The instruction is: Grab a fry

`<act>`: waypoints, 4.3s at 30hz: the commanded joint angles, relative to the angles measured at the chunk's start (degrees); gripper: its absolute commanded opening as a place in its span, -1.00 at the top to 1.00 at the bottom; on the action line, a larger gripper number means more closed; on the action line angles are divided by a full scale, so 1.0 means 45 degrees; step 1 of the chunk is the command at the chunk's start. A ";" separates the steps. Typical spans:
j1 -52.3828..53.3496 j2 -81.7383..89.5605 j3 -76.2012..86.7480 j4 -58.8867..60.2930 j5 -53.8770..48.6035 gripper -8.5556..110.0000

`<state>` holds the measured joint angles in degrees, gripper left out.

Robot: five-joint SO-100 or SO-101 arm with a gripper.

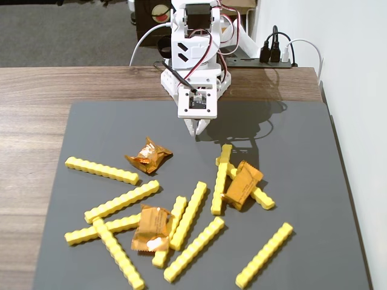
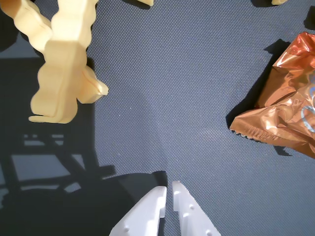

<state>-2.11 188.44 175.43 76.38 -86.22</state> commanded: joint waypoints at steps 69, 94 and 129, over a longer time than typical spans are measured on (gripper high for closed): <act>-0.2422 -1.6934 -1.1035 -0.2129 0.4434 0.52; -0.2715 -1.8203 -1.0879 -0.3066 0.4375 0.85; 0.2109 -1.1191 -1.1758 0.1543 -0.2520 0.85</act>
<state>7.03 135.26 125.33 82.18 -95.80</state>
